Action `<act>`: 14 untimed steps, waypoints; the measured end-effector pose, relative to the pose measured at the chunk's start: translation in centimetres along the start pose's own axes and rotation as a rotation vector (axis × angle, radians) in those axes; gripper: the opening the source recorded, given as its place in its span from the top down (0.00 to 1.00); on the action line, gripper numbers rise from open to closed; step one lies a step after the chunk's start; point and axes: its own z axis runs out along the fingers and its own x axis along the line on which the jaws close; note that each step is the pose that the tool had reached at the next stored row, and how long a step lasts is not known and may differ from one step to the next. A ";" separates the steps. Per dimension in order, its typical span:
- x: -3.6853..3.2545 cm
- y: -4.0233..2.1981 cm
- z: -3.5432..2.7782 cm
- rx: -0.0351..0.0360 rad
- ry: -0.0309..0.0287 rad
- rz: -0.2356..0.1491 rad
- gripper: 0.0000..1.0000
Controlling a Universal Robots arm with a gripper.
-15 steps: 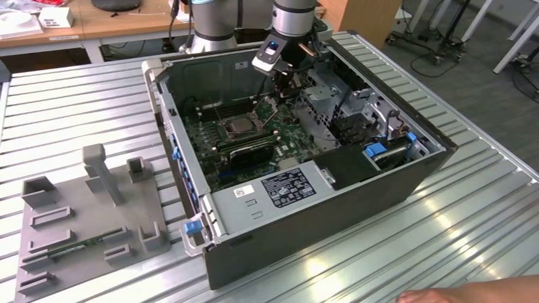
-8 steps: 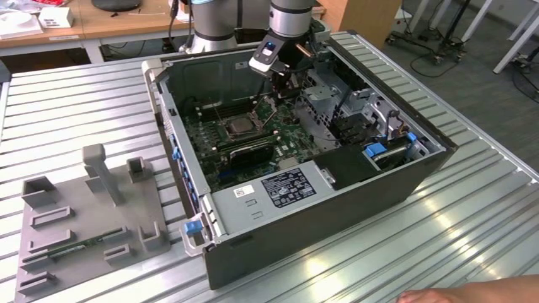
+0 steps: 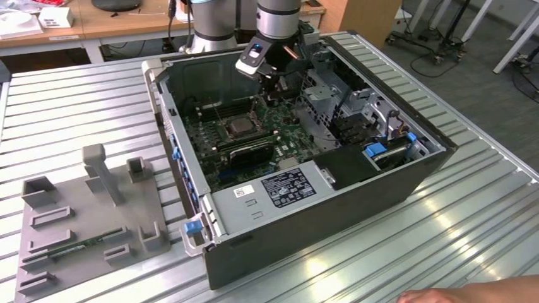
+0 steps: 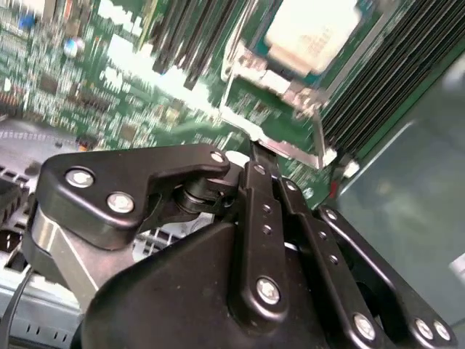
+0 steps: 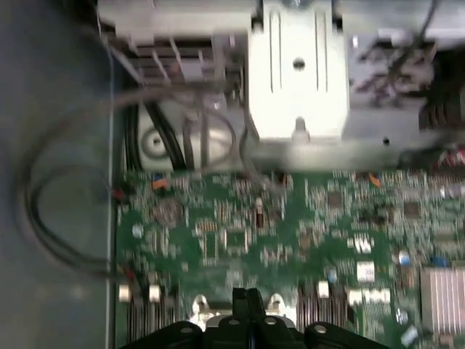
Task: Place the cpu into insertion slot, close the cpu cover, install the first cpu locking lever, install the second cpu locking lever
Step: 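Close the cpu cover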
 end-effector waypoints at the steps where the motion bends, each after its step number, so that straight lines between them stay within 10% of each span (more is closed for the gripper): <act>1: -0.01 -0.45 -0.02 0.0000 0.0006 0.000 0.90; 7: -0.07 -3.02 -0.14 -0.0005 0.0012 0.001 0.90; 14: -0.08 -3.36 -0.16 -0.0006 0.0012 0.002 0.90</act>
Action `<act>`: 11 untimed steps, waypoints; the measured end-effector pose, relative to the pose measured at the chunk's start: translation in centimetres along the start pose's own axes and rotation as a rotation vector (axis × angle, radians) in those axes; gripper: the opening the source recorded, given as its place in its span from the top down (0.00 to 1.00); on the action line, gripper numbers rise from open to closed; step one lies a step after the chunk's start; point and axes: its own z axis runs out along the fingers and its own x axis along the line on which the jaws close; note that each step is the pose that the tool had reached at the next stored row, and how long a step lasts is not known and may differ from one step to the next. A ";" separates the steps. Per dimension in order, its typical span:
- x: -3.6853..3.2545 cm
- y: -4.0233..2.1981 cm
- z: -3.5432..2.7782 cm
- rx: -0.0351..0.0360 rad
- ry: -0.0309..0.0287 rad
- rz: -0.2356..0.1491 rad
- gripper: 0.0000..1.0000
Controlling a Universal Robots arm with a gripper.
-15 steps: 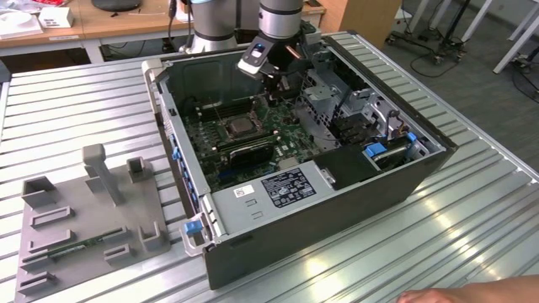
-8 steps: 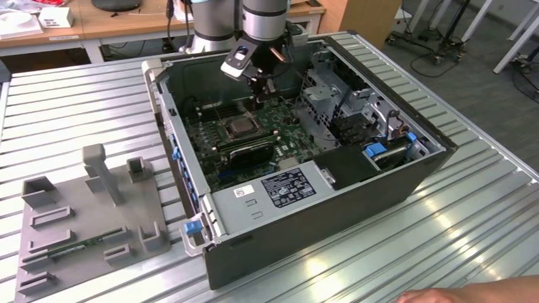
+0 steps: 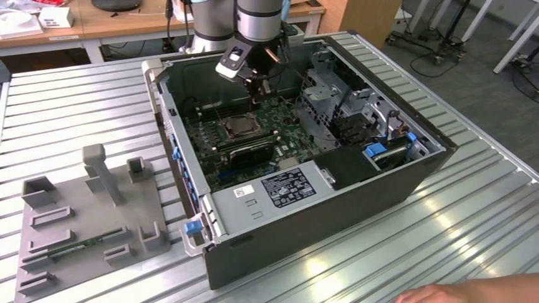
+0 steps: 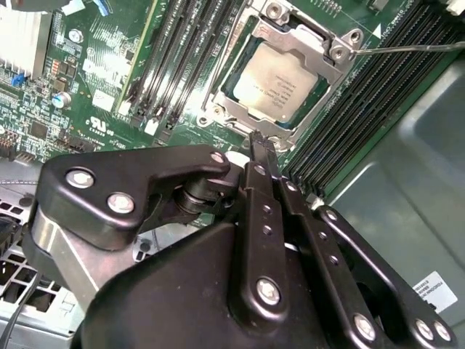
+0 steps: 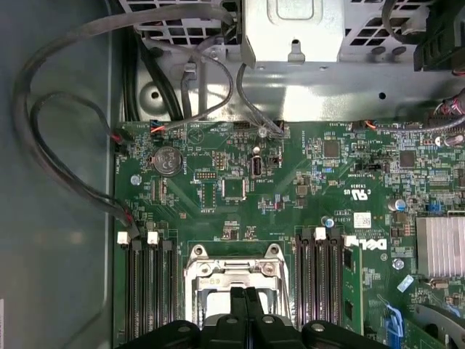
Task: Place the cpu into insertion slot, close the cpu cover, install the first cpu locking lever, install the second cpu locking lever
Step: 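Close the cpu cover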
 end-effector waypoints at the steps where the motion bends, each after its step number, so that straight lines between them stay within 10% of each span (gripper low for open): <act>1: 0.00 -0.01 0.00 0.0000 0.0001 0.000 0.90; 11: 0.00 -0.03 0.12 0.0083 -0.0001 0.000 0.90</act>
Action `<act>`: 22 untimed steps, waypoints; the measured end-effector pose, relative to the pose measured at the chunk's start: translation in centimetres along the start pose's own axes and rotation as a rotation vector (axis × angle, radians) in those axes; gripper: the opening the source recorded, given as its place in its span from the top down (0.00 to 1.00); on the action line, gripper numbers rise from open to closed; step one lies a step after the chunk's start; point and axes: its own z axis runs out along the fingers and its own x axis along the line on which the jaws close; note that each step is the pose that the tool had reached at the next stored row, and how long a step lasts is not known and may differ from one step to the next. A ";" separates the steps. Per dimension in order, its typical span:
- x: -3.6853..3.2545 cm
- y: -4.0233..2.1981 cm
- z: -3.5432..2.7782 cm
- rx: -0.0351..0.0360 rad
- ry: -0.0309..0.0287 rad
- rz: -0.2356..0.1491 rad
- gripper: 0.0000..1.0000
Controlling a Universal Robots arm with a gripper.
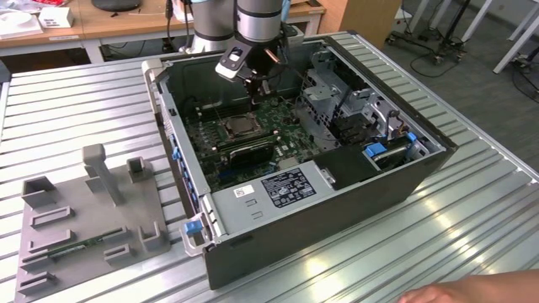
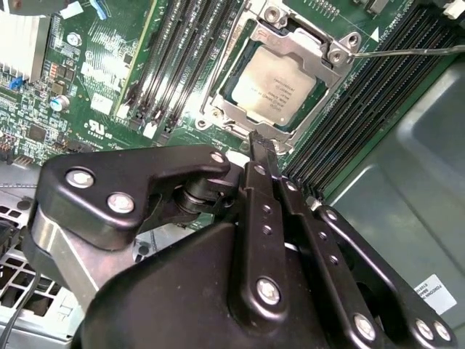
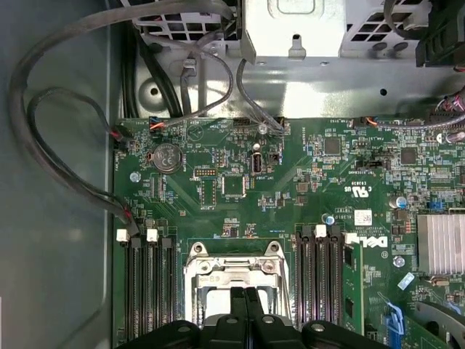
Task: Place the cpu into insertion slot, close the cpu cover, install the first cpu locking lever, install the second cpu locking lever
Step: 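Close the cpu cover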
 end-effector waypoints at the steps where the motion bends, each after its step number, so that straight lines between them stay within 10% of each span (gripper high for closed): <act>1: 0.00 -0.06 0.03 -0.0001 0.0003 0.000 0.90; 22: -0.07 -3.19 0.84 -0.0007 0.0000 0.000 0.90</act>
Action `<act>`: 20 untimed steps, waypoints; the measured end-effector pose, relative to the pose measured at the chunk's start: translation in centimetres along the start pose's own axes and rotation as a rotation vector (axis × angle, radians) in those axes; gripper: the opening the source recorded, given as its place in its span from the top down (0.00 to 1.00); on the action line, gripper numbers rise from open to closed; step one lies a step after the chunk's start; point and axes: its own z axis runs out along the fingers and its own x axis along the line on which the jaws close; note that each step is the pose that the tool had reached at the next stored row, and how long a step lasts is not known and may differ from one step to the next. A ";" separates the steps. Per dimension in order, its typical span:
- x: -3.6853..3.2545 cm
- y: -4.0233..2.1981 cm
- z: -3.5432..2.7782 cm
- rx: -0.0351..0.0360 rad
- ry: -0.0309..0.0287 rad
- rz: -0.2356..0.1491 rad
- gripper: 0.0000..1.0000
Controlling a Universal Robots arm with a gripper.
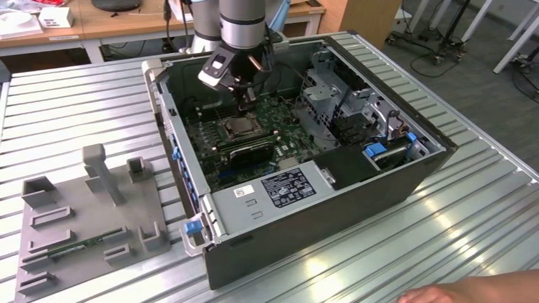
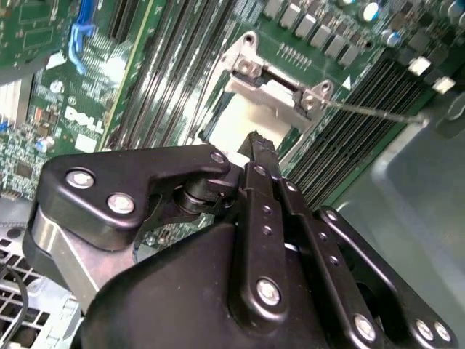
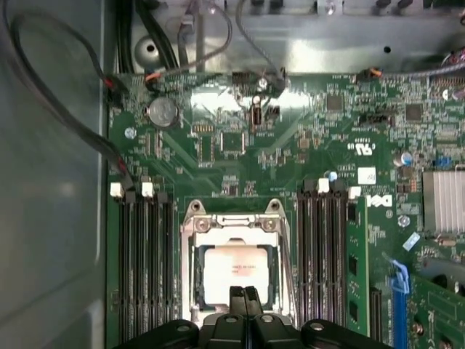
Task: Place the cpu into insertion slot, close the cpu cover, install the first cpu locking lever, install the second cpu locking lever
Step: 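Close the cpu cover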
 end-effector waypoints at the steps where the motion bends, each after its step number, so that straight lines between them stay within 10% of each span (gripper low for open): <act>1: 0.00 -0.14 0.10 0.0000 -0.0001 0.000 0.90; 20: -0.05 -2.18 1.45 0.0002 -0.0002 0.000 0.90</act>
